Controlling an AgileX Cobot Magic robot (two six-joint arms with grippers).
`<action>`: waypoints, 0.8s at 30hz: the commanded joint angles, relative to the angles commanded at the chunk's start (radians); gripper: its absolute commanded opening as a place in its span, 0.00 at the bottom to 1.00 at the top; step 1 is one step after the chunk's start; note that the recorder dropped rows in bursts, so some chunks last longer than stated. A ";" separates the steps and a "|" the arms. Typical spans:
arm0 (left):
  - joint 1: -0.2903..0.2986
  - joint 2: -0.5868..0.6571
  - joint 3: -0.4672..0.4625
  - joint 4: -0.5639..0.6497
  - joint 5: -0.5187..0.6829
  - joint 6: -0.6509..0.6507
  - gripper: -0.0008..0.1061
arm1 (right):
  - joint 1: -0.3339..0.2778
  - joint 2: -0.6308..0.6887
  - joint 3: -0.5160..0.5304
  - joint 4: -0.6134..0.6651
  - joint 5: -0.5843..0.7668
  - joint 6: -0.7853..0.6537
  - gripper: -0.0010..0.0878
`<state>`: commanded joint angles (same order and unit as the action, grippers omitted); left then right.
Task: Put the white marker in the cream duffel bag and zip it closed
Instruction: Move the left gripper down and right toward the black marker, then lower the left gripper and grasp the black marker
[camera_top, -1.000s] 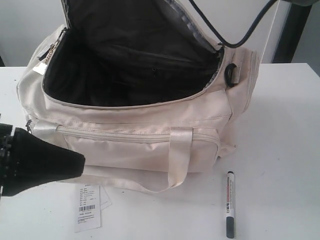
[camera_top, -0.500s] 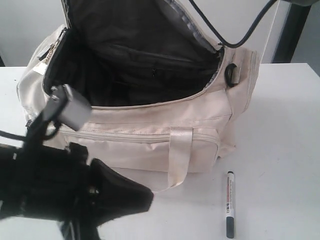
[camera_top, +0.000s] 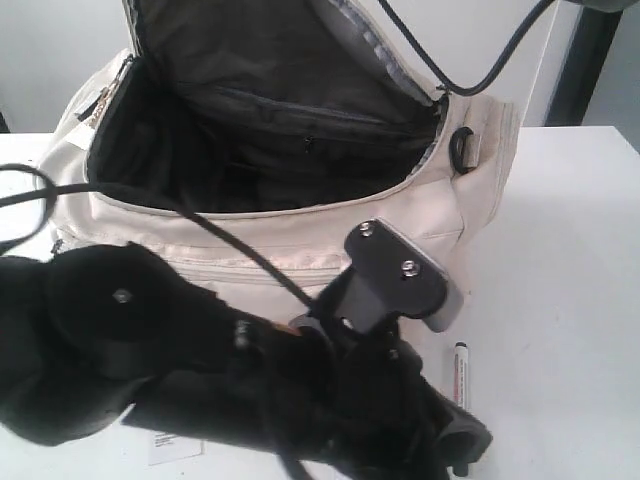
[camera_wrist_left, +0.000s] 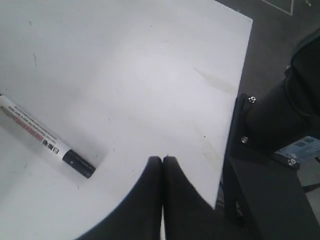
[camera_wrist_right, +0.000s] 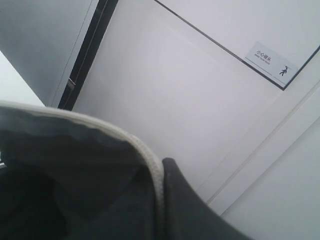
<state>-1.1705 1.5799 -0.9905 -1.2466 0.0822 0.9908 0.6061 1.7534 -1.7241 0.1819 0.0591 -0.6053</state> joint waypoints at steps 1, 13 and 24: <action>0.000 0.052 -0.042 0.000 0.021 0.019 0.04 | 0.000 0.000 0.000 0.000 0.000 0.000 0.01; 0.000 0.316 -0.287 0.256 0.162 0.008 0.39 | 0.000 0.000 0.000 0.000 0.000 0.000 0.01; 0.000 0.413 -0.531 1.034 0.544 -0.831 0.40 | 0.000 0.000 0.000 0.000 0.000 0.000 0.01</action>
<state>-1.1705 1.9930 -1.5213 -0.2125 0.6264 0.1596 0.6061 1.7534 -1.7241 0.1819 0.0591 -0.6053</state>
